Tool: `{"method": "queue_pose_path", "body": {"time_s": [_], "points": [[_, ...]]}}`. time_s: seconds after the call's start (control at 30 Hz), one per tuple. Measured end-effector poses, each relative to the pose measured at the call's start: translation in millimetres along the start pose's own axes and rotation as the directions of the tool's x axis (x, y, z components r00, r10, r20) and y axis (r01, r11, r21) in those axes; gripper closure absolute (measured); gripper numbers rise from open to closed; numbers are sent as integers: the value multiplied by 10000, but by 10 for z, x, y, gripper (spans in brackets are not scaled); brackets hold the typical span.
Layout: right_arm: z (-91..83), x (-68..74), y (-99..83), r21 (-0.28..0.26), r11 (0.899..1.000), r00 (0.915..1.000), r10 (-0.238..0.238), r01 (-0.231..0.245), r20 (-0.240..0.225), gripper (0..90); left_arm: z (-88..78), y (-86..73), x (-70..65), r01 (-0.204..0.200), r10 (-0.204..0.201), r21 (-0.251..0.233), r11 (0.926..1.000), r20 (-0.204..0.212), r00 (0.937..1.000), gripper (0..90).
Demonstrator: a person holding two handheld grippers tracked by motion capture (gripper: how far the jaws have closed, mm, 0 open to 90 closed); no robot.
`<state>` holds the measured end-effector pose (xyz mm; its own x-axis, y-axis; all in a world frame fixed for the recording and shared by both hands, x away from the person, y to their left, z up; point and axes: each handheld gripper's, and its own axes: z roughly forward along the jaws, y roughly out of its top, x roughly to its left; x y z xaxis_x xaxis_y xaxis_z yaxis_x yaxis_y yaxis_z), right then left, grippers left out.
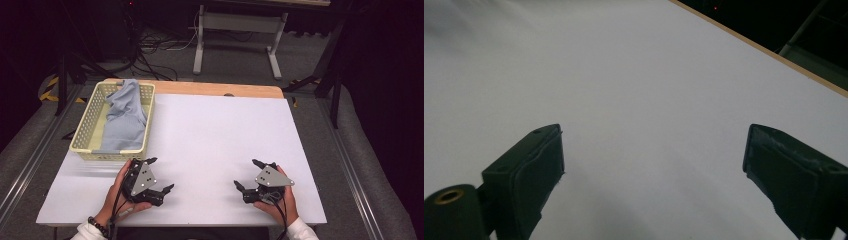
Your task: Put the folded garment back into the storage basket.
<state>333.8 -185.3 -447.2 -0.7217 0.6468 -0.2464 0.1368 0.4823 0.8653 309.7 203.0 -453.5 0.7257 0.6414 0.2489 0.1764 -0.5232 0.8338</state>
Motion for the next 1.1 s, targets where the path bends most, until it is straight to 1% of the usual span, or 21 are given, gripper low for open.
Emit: {"method": "queue_pose_path", "body": {"time_s": [0.03, 0.17, 0.23, 0.27, 0.47, 0.57, 0.63, 0.7, 0.87, 1.1], "points": [[1, 1, 0, 14, 10000, 10000, 30, -30, -3, 104, -10, -8, 3, 31, -31, -51, 10000, -4, 10000, 50], [15, -7, 10, -5, 10000, 10000, 25, -25, -35, 104, -49, -45, 23, 244, -244, 8, 9997, -72, 9997, 49], [29, -12, 23, -52, 10000, 10000, -10, 10, -54, 104, -62, -52, 20, 266, -266, 42, 9996, -105, 9996, 49], [37, -9, 30, -73, 10000, 10000, -17, 16, -86, 104, -70, -55, 19, 188, -188, 17, 9998, -100, 9998, 49], [89, 11, 63, -50, 9998, 9995, -218, 217, -227, 104, -94, -75, -2, 348, -348, 27, 9994, -179, 9992, 49], [96, 17, 80, -105, 9996, 9993, -261, 258, -264, 104, -105, -81, -11, 342, -341, 65, 9994, -178, 9993, 49], [97, 17, 84, -109, 9996, 9993, -273, 270, -272, 104, -109, -78, -17, 395, -395, -22, 9992, -193, 9990, 49], [94, 16, 85, -120, 9995, 9992, -300, 296, -272, 104, -116, -73, -16, 313, -313, -12, 9995, -231, 9992, 49], [97, 3, 78, -91, 9996, 9993, -268, 266, -251, 104, -109, -76, -7, 266, -265, 14, 9996, -238, 9994, 50], [99, 4, 80, -60, 9996, 9993, -285, 284, -257, 104, -123, -76, 1, 317, -317, -8, 9995, -243, 9992, 49]]}}
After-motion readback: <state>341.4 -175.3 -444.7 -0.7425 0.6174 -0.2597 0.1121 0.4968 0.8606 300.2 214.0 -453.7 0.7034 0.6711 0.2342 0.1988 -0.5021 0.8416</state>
